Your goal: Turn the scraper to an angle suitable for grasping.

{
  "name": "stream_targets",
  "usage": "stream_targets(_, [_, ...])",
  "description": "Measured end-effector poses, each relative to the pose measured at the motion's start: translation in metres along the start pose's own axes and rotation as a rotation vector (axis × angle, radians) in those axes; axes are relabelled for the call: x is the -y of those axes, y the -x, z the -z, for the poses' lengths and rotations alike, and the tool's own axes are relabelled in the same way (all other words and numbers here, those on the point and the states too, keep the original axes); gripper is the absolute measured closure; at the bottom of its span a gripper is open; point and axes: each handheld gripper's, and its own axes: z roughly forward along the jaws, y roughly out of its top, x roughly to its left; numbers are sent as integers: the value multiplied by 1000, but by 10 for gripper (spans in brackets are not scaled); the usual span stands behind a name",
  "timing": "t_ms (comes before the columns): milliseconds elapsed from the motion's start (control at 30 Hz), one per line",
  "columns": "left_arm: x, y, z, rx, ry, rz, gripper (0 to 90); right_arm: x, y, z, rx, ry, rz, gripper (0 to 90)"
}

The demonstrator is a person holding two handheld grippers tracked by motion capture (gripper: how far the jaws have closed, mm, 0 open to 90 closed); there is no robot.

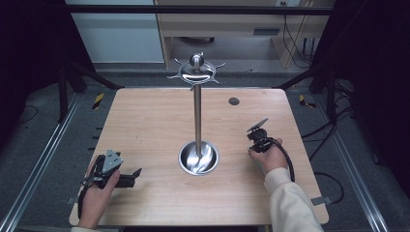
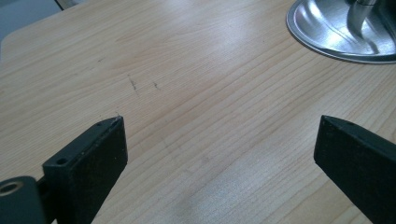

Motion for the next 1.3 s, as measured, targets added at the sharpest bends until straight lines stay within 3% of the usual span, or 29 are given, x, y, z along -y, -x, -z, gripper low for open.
stream_targets(100, [0,0,0,-1,0,1,26,0,1,1,-9,5,-8,741])
stream_targets(233, [1,-1,-1,-2,-3,2,26,2,2,13,-27,53,-5,743])
stream_targets(367, [1,0,0,-2,-5,-2,25,3,4,39,-32,137,-1,744])
stream_targets(800, [1,-1,-1,-3,-9,-4,26,-1,0,99,-13,272,79,745])
stream_targets(1300, [1,-1,0,-3,-8,-4,26,-4,-1,136,-8,375,99,744])
